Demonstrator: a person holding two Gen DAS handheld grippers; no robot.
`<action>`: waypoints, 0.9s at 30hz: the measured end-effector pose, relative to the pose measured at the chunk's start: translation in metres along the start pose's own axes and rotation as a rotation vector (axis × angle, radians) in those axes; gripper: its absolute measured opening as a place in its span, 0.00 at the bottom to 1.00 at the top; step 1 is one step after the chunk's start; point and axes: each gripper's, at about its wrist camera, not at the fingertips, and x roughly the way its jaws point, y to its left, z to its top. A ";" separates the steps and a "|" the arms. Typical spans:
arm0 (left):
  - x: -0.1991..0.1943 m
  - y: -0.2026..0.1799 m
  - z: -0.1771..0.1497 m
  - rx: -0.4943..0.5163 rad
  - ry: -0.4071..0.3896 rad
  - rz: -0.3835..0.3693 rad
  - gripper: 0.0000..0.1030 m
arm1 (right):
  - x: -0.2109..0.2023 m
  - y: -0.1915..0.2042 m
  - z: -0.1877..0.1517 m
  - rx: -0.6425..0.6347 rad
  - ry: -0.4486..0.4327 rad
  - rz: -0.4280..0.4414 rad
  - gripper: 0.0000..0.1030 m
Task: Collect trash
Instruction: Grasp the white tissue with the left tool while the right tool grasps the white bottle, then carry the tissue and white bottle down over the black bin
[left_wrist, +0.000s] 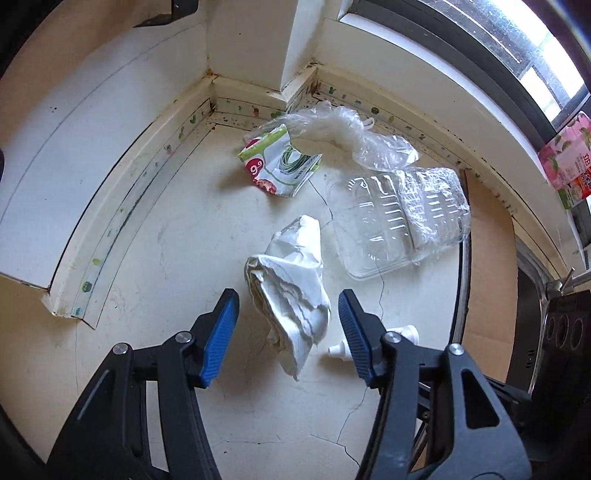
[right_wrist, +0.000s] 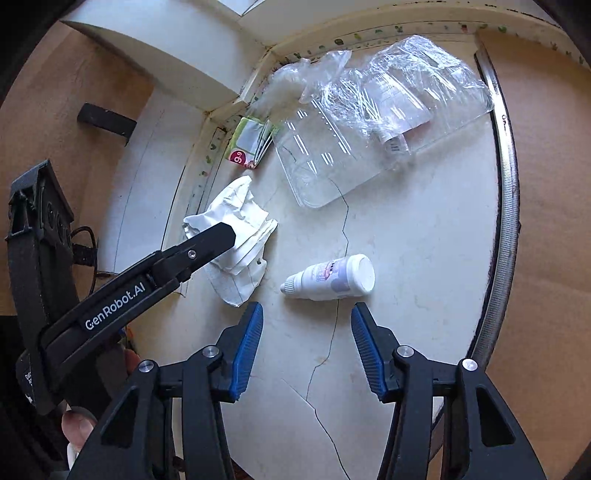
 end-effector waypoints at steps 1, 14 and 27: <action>0.005 0.001 0.003 -0.005 0.006 -0.003 0.41 | 0.003 -0.001 0.004 0.006 -0.001 0.000 0.50; 0.001 0.014 -0.017 0.033 -0.020 -0.003 0.22 | 0.022 0.019 0.034 -0.050 -0.053 -0.100 0.45; -0.044 0.023 -0.063 0.088 -0.065 0.033 0.21 | 0.049 0.057 0.031 -0.183 -0.071 -0.286 0.24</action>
